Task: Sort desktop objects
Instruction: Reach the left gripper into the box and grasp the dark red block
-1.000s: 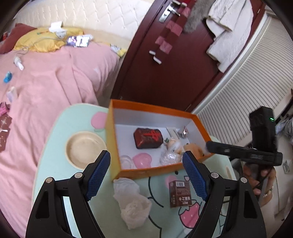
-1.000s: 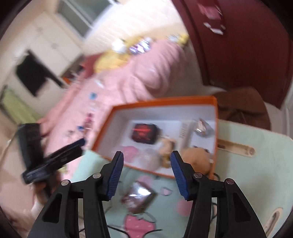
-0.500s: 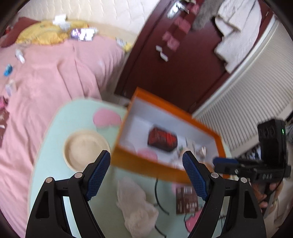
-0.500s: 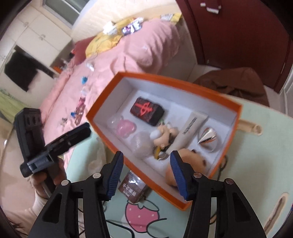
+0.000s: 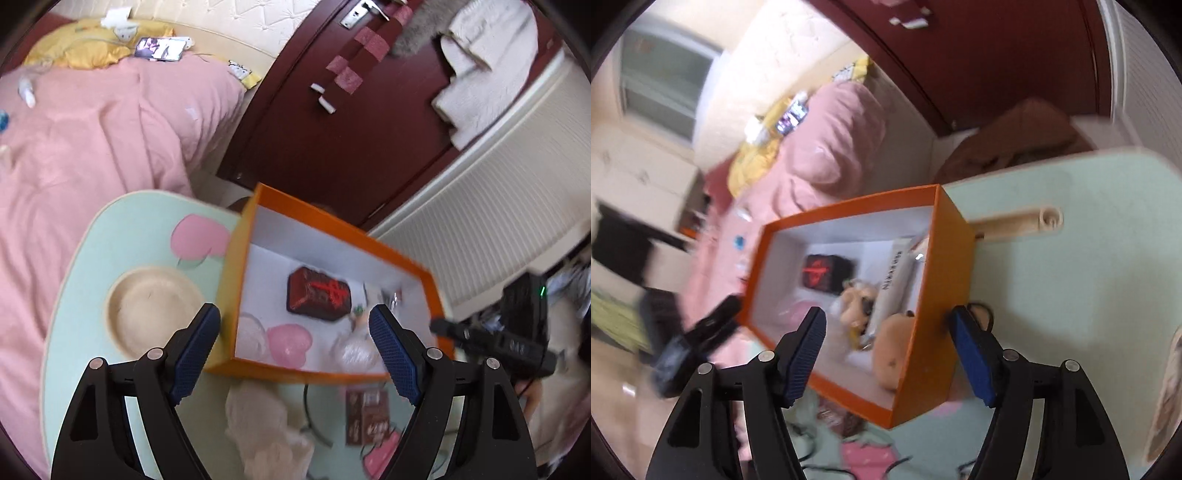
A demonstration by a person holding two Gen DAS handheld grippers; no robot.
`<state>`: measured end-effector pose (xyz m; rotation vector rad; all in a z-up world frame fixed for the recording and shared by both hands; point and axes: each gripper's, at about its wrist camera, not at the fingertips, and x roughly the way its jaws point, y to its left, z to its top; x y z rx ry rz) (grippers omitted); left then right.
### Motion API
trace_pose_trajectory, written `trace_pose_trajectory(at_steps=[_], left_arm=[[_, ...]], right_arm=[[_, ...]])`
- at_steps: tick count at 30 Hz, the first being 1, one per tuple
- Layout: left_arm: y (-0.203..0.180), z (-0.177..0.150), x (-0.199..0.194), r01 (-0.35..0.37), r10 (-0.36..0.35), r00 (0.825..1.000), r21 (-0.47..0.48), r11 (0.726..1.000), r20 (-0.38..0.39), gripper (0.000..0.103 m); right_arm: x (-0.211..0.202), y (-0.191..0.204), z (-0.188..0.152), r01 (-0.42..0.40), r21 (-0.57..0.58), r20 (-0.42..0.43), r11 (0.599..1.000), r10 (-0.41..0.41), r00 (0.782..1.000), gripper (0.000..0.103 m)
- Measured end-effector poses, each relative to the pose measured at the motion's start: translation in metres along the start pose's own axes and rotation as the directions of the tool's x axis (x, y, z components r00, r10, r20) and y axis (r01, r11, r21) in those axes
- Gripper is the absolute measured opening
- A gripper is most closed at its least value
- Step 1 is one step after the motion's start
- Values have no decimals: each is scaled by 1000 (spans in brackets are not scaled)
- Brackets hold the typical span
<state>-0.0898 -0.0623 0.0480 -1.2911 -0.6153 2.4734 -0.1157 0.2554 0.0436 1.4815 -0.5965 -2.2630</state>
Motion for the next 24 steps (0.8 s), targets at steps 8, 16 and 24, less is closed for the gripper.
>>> trace_pose_trajectory(at_steps=[8, 16, 24], left_arm=[[21, -11, -27, -19, 20, 1000, -60, 998, 21, 84], [-25, 32, -47, -61, 52, 996, 155, 986, 68, 84], [-65, 41, 47, -205, 274, 943, 320, 925, -188, 83]], right_arm=[[11, 20, -2, -35, -92, -48, 995, 31, 998, 70], [-18, 72, 2, 82, -295, 136, 952, -43, 990, 70], [-15, 53, -28, 96, -174, 164, 980, -67, 984, 70]])
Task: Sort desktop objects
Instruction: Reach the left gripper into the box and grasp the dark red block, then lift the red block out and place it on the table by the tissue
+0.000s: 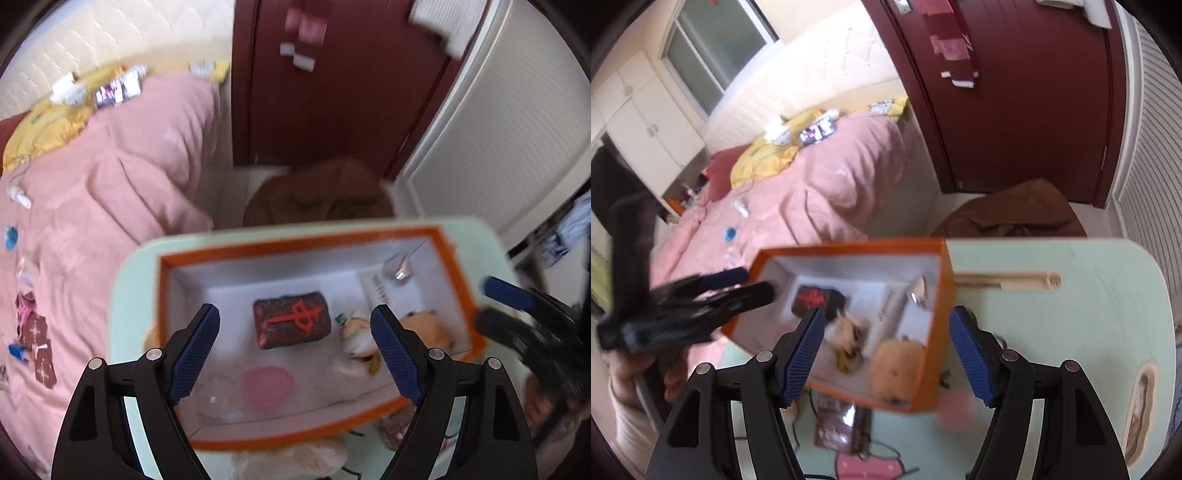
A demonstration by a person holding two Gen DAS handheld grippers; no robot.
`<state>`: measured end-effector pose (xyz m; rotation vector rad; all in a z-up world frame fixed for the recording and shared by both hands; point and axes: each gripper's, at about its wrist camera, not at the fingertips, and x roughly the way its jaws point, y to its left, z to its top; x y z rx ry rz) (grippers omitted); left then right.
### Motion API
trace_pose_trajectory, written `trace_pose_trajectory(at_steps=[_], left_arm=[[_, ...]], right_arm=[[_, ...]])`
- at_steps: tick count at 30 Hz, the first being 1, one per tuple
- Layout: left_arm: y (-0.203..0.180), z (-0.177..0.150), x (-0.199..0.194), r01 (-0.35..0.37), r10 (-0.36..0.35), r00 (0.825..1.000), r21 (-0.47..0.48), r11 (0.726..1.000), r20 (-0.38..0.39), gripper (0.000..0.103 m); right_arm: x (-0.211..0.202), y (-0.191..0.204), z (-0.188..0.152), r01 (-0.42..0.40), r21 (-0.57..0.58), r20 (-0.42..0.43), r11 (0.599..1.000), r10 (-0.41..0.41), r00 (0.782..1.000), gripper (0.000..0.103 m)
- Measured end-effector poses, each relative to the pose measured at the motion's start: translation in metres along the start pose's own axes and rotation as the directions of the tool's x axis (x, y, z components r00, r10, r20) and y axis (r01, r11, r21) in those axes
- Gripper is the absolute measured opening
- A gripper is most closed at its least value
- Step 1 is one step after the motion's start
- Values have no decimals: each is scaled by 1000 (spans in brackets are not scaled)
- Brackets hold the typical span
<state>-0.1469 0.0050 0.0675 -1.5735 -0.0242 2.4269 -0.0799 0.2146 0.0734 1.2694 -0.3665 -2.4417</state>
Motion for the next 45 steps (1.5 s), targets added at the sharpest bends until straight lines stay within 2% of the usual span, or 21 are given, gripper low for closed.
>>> trace_pose_trajectory(at_steps=[6, 7, 12, 15, 18, 22, 25, 31, 35, 39, 42, 44, 45], left_arm=[[-8, 4, 47, -93, 92, 988, 0, 996, -123, 72], [-9, 2, 52, -97, 97, 987, 9, 995, -131, 63], [-7, -7, 53, -80, 79, 988, -3, 997, -132, 63], [-7, -9, 34, -46, 44, 997, -26, 999, -69, 63], [-6, -9, -1, 17, -14, 999, -53, 998, 43, 63], [-6, -16, -56, 106, -95, 982, -60, 993, 166, 63], [-1, -37, -79, 149, -136, 972, -52, 988, 190, 63], [12, -90, -64, 166, -148, 976, -107, 980, 161, 63], [14, -118, -46, 189, -169, 975, -143, 972, 142, 62], [11, -131, -37, 204, -181, 971, -147, 968, 155, 62], [15, -137, -32, 220, -189, 964, -159, 962, 187, 62], [20, -142, -31, 257, -215, 952, -188, 948, 216, 63], [22, -144, -31, 270, -225, 948, -196, 943, 224, 68]], right_arm=[[-14, -20, -17, -39, 46, -2, 998, 39, 999, 70], [-16, -22, -19, -44, 52, -2, 998, 44, 999, 70], [-14, -29, -23, -63, 59, -15, 996, 64, 998, 70], [-11, -29, -26, -74, 56, -26, 996, 75, 997, 70], [-9, -25, -28, -70, 46, -26, 996, 71, 997, 70], [-9, -22, -27, -76, 46, -16, 996, 77, 997, 70], [-8, -21, -26, -77, 49, -18, 996, 78, 997, 70], [-2, -12, -23, -76, 47, -45, 996, 78, 996, 70], [6, 5, -12, -87, 12, -106, 996, 88, 990, 71], [16, 27, 5, -16, -88, -173, 996, 0, 985, 71], [14, 43, 18, 18, -168, -168, 986, -47, 985, 69], [11, 56, 27, 12, -207, -154, 978, -44, 987, 69], [10, 62, 31, 2, -222, -150, 975, -36, 988, 69]])
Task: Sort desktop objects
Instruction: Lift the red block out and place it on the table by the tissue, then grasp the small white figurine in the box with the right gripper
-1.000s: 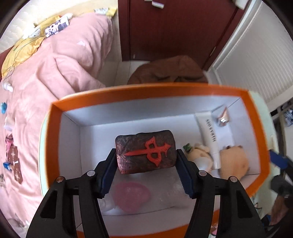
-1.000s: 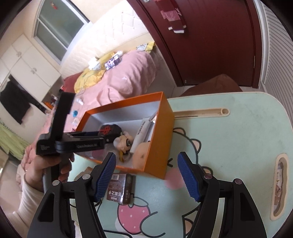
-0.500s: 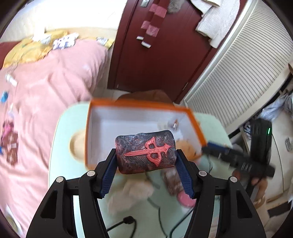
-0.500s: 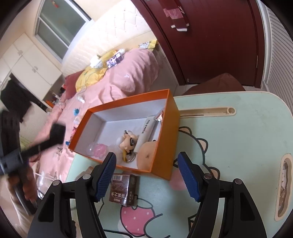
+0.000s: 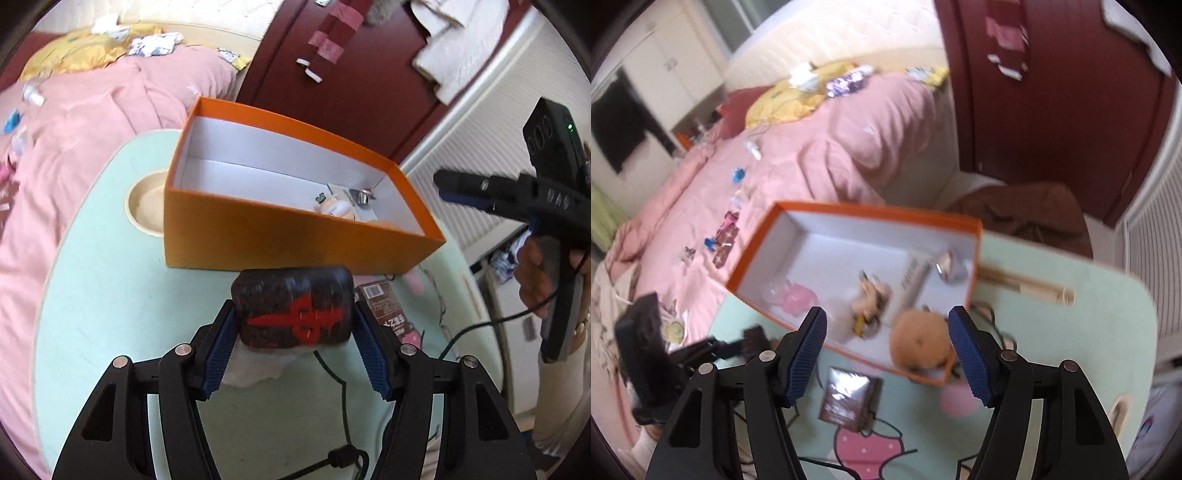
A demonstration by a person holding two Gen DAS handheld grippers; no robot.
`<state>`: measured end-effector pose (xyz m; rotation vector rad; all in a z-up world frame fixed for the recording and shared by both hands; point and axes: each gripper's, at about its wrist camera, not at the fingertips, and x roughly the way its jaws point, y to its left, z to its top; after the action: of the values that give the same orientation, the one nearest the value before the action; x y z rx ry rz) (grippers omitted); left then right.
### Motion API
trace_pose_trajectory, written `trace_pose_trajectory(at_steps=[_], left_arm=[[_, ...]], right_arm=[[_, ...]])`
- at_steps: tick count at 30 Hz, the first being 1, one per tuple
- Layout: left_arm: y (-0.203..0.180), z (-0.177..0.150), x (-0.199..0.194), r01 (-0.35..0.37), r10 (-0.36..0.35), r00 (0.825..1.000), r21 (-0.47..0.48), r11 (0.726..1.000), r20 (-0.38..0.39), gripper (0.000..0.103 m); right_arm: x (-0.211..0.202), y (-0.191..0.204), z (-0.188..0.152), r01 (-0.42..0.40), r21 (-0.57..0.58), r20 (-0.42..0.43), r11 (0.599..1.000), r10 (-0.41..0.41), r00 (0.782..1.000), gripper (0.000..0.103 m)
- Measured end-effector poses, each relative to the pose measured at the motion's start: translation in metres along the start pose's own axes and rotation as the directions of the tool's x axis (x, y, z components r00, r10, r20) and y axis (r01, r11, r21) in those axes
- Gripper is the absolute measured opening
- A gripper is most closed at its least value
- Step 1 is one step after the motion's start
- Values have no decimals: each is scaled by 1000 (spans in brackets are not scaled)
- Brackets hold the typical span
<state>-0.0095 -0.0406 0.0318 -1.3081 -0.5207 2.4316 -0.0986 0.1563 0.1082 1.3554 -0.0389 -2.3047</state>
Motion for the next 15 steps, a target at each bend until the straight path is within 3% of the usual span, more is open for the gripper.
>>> trace_pose_trajectory(at_steps=[1, 2, 6, 8, 11, 15], left_arm=[[1, -2, -1, 9, -8, 1000, -9, 1000, 11, 77], [3, -4, -2, 17, -17, 1000, -18, 1000, 21, 79], [4, -7, -7, -16, 16, 998, -2, 1000, 66, 80], [5, -7, -7, -49, 48, 996, 11, 999, 81, 80], [8, -7, -7, -58, 57, 995, 4, 998, 77, 80], [13, -7, -9, -42, 42, 996, -10, 999, 81, 80]], right_arm=[[0, 5, 6, -19, -15, -2, 1000, 19, 1000, 69], [1, 10, 12, -44, -28, -16, 999, 44, 999, 69], [33, 23, 34, -89, -32, -167, 995, 83, 983, 68], [54, 25, 43, -72, -25, -242, 997, 64, 968, 61], [89, 27, 51, -24, -48, -374, 999, 4, 928, 50], [118, 33, 51, 18, -92, -467, 996, -59, 882, 50]])
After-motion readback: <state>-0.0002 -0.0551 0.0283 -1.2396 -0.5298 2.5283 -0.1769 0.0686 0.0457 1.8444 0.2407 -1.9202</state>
